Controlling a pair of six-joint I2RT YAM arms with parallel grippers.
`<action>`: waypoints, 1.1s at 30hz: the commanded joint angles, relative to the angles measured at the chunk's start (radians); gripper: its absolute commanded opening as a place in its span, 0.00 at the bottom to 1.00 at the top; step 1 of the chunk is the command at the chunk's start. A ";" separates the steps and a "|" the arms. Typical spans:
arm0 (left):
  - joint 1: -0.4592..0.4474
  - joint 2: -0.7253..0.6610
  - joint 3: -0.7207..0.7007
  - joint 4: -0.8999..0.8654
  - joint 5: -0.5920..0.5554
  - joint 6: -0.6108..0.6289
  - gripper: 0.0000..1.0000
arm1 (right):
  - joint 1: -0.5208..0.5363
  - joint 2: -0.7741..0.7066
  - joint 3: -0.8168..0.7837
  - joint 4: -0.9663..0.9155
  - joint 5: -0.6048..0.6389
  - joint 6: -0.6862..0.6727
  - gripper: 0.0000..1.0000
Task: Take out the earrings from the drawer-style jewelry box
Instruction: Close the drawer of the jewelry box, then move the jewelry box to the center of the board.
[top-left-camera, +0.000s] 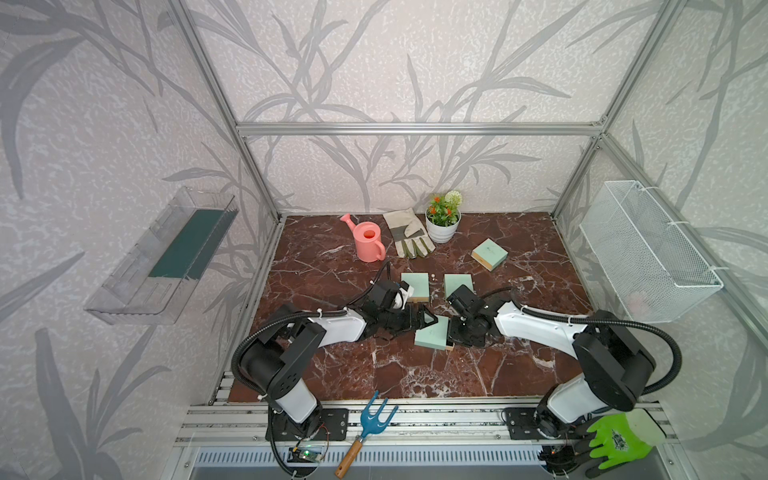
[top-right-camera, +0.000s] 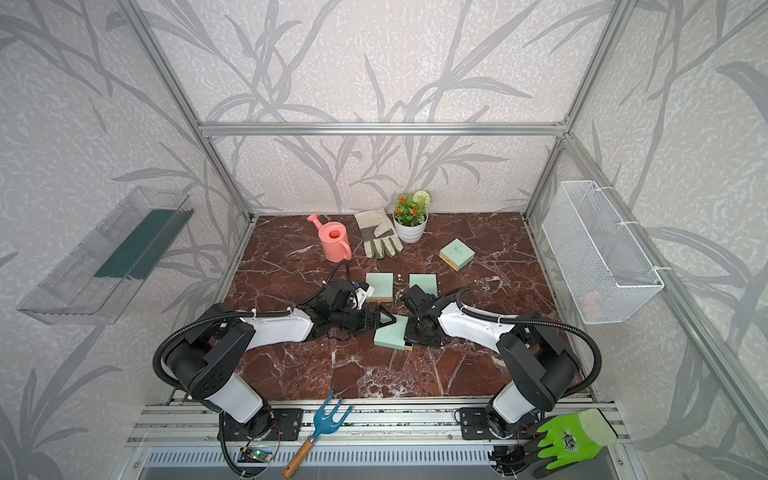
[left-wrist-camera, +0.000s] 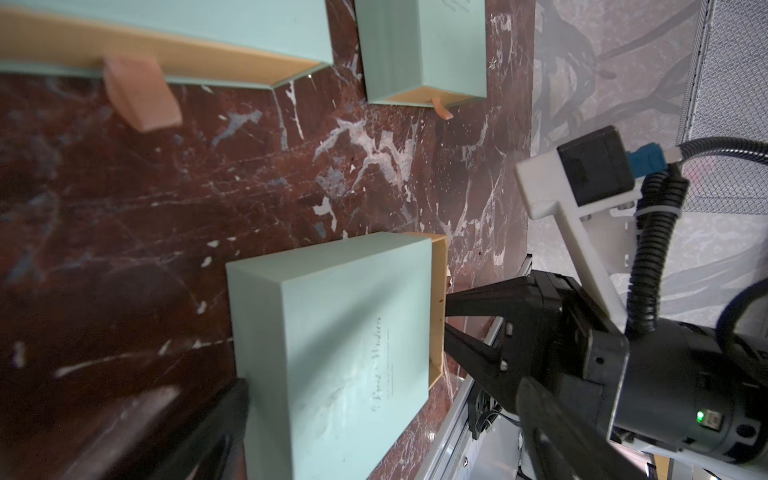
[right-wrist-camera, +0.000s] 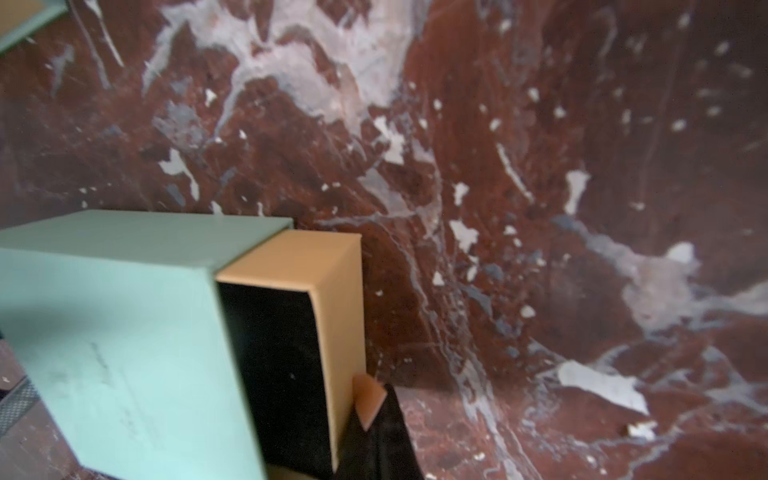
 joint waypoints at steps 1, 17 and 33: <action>-0.019 0.020 0.039 0.010 0.013 0.009 0.99 | 0.003 0.017 0.021 0.063 -0.031 0.006 0.00; -0.053 0.073 0.088 0.005 -0.008 0.004 0.99 | 0.003 -0.065 -0.085 0.116 0.045 0.017 0.06; 0.017 -0.295 -0.141 -0.111 -0.045 -0.042 0.99 | -0.071 -0.197 0.006 0.105 0.030 -0.317 0.75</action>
